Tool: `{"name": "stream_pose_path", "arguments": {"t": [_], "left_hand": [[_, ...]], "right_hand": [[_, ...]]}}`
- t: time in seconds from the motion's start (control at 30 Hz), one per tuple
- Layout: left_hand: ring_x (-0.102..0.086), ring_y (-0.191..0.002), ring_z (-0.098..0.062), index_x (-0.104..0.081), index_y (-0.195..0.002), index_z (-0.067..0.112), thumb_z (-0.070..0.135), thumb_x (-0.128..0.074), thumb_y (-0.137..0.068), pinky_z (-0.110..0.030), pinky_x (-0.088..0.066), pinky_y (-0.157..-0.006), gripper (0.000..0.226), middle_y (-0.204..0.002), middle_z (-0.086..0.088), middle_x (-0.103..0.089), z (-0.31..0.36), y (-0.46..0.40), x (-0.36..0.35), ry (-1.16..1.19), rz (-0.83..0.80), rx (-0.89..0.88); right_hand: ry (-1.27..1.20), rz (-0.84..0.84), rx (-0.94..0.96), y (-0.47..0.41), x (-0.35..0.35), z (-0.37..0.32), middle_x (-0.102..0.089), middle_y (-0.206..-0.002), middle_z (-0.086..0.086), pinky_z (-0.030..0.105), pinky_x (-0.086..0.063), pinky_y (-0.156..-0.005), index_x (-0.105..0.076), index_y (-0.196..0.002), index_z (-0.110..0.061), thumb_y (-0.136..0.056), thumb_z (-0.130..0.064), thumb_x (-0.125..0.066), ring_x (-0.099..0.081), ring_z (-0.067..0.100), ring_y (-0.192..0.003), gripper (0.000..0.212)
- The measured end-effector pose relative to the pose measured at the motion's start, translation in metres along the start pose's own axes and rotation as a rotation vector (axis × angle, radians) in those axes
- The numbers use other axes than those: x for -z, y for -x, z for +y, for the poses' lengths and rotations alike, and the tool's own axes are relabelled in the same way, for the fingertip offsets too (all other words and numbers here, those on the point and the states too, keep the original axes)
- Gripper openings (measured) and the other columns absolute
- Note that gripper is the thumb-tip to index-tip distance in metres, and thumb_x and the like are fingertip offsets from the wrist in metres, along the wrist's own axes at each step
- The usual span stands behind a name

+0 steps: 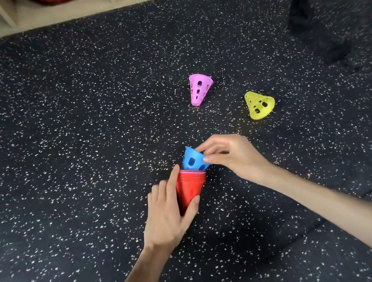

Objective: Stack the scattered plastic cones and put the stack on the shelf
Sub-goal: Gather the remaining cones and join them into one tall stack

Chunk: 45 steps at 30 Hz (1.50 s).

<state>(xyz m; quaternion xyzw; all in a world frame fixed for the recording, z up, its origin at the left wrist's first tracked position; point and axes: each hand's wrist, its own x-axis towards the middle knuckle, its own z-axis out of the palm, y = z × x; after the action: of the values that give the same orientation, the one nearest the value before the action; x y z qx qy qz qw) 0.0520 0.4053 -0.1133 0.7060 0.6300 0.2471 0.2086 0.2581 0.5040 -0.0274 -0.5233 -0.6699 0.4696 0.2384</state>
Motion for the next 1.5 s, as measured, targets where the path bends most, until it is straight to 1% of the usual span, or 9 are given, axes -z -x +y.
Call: {"name": "stream_pose_path", "arguments": {"t": [0.33,0.5,0.6,0.73,0.93,1.07,1.2,1.33,1.5], "left_hand": [[-0.039,-0.093,-0.016,-0.005,-0.164,0.029,0.066,-0.042,-0.097,-0.041,-0.044,-0.089,0.085,-0.113,0.002,-0.056,0.001,0.0,0.001,-0.023,-0.005,-0.013],[-0.041,-0.093,-0.017,-0.015,-0.162,0.027,0.066,-0.045,-0.095,-0.044,-0.045,-0.09,0.084,-0.111,0.006,-0.051,-0.002,-0.002,0.0,0.015,-0.006,0.004],[-0.041,-0.091,-0.017,-0.017,-0.162,0.027,0.067,-0.046,-0.094,-0.044,-0.046,-0.087,0.085,-0.11,0.005,-0.052,-0.003,-0.003,-0.002,0.008,0.002,0.008],[-0.042,-0.092,-0.018,-0.014,-0.163,0.029,0.068,-0.045,-0.093,-0.044,-0.046,-0.087,0.085,-0.11,0.005,-0.053,-0.003,-0.003,-0.003,0.004,0.0,0.005],[-0.039,-0.092,-0.016,-0.01,-0.163,0.033,0.07,-0.043,-0.094,-0.042,-0.043,-0.086,0.086,-0.11,0.006,-0.05,-0.005,-0.003,-0.003,-0.002,-0.012,0.0],[-0.037,-0.093,-0.015,-0.006,-0.163,0.036,0.072,-0.042,-0.093,-0.041,-0.042,-0.088,0.086,-0.11,0.009,-0.047,-0.005,-0.003,-0.003,0.006,-0.001,-0.001],[-0.036,-0.098,-0.013,0.002,-0.162,0.041,0.078,-0.033,-0.094,-0.038,-0.04,-0.095,0.084,-0.117,0.006,-0.051,-0.008,-0.001,-0.004,0.001,0.008,-0.014],[-0.036,-0.101,-0.01,-0.003,-0.162,0.039,0.077,-0.034,-0.095,-0.028,-0.026,-0.098,0.083,-0.12,0.007,-0.052,-0.01,-0.002,-0.005,0.021,0.0,-0.017],[-0.035,-0.097,-0.01,-0.008,-0.163,0.037,0.077,-0.033,-0.095,-0.035,-0.039,-0.092,0.083,-0.115,0.011,-0.048,-0.009,-0.002,-0.003,0.032,-0.002,-0.001]], "right_hand": [[0.078,-0.229,0.037,0.0,-0.003,0.009,-0.074,-0.106,-0.018,0.025,-0.053,-0.094,-0.077,-0.111,-0.027,-0.097,-0.014,-0.065,-0.067,0.002,-0.102,0.022],[0.032,0.417,-0.029,-0.011,0.029,0.036,-0.073,-0.097,-0.011,0.04,-0.055,-0.087,-0.07,-0.121,-0.034,-0.097,-0.023,-0.064,-0.069,0.012,-0.088,0.027],[0.133,0.723,-0.145,-0.019,0.051,0.062,-0.053,-0.099,-0.009,0.04,-0.049,-0.095,-0.065,-0.128,-0.036,-0.095,-0.026,-0.067,-0.057,0.017,-0.101,0.034],[0.089,0.656,-0.241,-0.031,0.072,0.081,-0.047,-0.103,-0.007,0.031,-0.043,-0.089,-0.059,-0.136,-0.04,-0.094,-0.031,-0.068,-0.052,0.02,-0.102,0.044],[0.068,0.801,-0.289,-0.057,0.086,0.083,-0.064,-0.122,-0.002,0.027,-0.047,-0.092,-0.072,-0.121,-0.022,-0.097,-0.02,-0.065,-0.062,0.016,-0.102,0.025],[0.079,0.894,-0.31,-0.073,0.094,0.079,-0.071,-0.117,-0.002,0.036,-0.053,-0.096,-0.078,-0.106,-0.02,-0.096,-0.005,-0.061,-0.064,0.016,-0.102,0.025],[0.151,0.911,-0.206,-0.102,0.11,0.054,-0.074,-0.113,-0.002,0.024,-0.052,-0.088,-0.079,-0.105,-0.019,-0.095,-0.001,-0.059,-0.064,0.011,-0.095,0.029],[0.222,0.887,-0.131,-0.144,0.113,0.018,-0.074,-0.113,-0.007,0.017,-0.047,-0.082,-0.079,-0.102,-0.022,-0.094,-0.001,-0.056,-0.065,0.008,-0.094,0.033],[0.388,0.603,-0.074,-0.177,0.095,0.001,-0.07,-0.097,-0.007,0.026,-0.045,-0.067,-0.067,-0.112,-0.024,-0.094,0.001,-0.053,-0.064,0.012,-0.086,0.033]]}}
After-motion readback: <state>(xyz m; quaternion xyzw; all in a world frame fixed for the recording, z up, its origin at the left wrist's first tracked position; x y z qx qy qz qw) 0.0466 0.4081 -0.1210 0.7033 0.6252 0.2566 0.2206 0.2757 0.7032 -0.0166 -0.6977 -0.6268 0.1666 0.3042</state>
